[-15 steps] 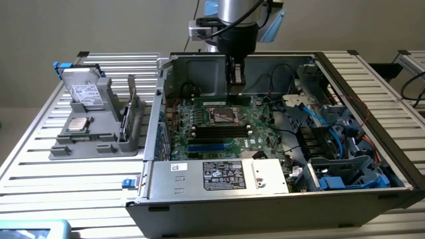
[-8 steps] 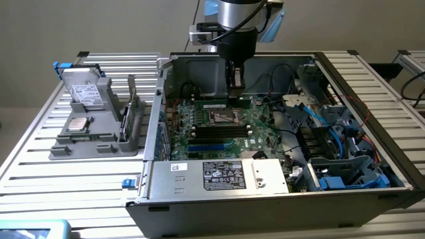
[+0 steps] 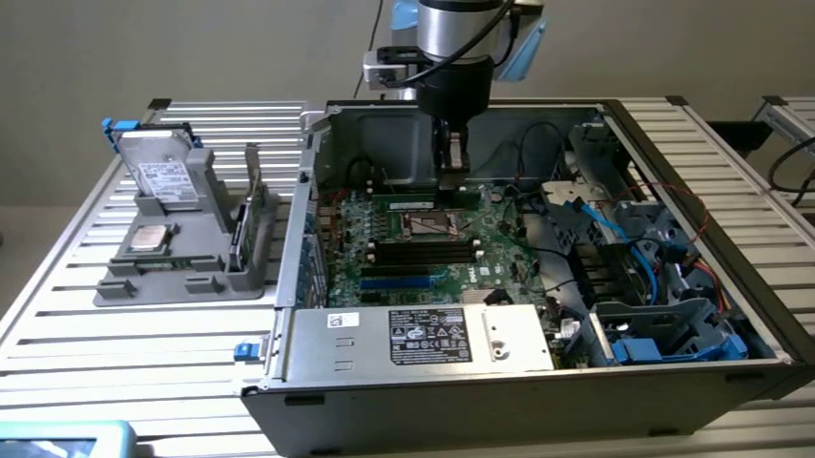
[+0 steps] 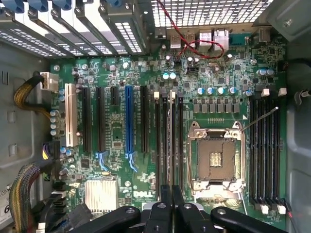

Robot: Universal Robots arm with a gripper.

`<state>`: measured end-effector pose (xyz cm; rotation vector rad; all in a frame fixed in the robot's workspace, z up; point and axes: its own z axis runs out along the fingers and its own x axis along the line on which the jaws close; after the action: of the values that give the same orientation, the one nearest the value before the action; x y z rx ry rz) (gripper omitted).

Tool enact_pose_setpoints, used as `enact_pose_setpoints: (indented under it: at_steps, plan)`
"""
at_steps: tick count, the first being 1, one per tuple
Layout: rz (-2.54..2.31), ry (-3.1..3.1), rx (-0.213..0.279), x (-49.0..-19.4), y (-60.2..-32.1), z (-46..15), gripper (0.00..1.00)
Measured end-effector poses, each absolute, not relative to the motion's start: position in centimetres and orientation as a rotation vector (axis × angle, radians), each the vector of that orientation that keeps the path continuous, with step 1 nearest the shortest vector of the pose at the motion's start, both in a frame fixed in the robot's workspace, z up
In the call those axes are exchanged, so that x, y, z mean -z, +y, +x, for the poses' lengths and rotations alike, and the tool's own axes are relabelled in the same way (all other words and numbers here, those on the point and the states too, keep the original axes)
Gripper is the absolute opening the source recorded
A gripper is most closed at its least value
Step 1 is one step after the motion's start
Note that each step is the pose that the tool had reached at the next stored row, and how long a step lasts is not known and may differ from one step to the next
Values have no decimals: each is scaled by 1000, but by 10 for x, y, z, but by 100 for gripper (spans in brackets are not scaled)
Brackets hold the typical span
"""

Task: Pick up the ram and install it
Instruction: 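Insert the ram into the slot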

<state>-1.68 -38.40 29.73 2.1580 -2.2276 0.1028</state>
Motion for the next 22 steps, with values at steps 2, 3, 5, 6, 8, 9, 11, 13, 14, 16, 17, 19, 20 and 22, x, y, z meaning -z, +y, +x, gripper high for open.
enact_pose_setpoints:
  at_steps: [2,3,5,6,8,9,11,13,14,16,17,19,20,22]
  plan:
    - [2158,-2227,-103,-296,-384,-17,12]
    - [2158,-2227,-103,-295,-384,-17,12]
    - [2159,-2227,-103,-294,-384,-17,12]
    - [2159,-2226,-103,-294,-384,-17,12]
    - [2160,-2225,-103,-293,-384,-17,12]
    - [2159,-2224,-104,-293,-384,-17,12]
    - [2158,-2221,-105,-292,-384,-17,12]
    - [2157,-2218,-107,-292,-384,-17,12]
    - [2157,-2218,-108,-292,-384,-16,12]
    - [2157,-2217,-109,-291,-384,-16,12]
    - [2156,-2216,-110,-291,-384,-16,12]
    - [2155,-2215,-111,-290,-384,-16,12]
    - [2155,-2215,-111,-289,-384,-16,12]
    - [2155,-2215,-112,-288,-384,-16,12]
